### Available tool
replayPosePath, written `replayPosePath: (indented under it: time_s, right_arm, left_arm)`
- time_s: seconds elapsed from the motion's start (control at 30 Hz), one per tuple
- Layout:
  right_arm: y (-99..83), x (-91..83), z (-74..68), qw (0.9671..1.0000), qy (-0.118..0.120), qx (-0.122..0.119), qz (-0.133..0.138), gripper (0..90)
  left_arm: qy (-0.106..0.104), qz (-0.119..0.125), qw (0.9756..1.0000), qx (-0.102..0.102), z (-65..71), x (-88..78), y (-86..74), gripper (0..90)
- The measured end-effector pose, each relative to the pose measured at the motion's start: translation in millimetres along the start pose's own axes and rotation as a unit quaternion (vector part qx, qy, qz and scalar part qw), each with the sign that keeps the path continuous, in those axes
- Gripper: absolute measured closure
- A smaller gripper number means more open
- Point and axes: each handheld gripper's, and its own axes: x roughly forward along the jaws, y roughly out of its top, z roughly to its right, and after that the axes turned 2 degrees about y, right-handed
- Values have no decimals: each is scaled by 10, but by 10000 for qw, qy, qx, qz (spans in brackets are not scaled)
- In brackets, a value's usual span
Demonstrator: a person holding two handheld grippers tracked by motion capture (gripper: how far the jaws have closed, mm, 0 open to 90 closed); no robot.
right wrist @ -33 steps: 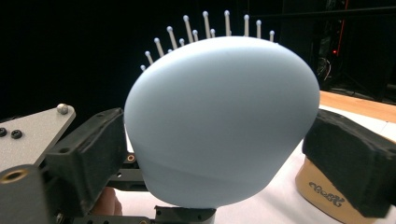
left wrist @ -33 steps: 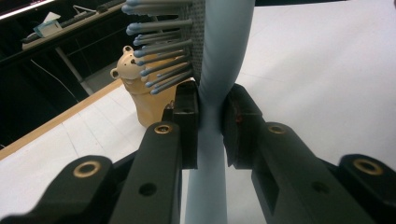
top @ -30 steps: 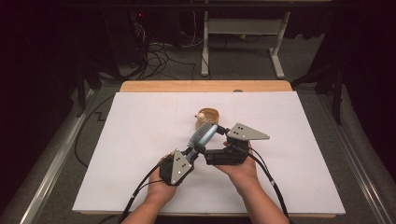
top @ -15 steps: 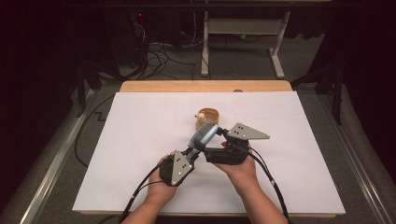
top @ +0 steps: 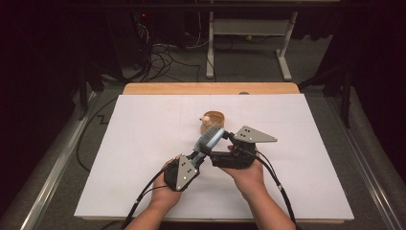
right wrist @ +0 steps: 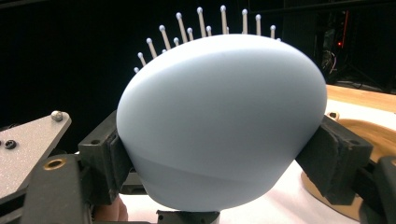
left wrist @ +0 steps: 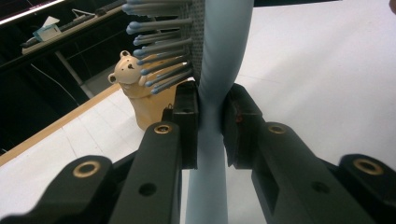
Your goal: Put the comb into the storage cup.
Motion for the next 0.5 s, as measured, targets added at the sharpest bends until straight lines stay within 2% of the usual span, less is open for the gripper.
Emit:
replayPosePath:
  time_s: [0.5]
  right_arm:
    - [13,14,-40,9999,-61,-110,-51,213]
  left_arm:
    - [-92,-14,10000,-26,-24,-7,-8,761]
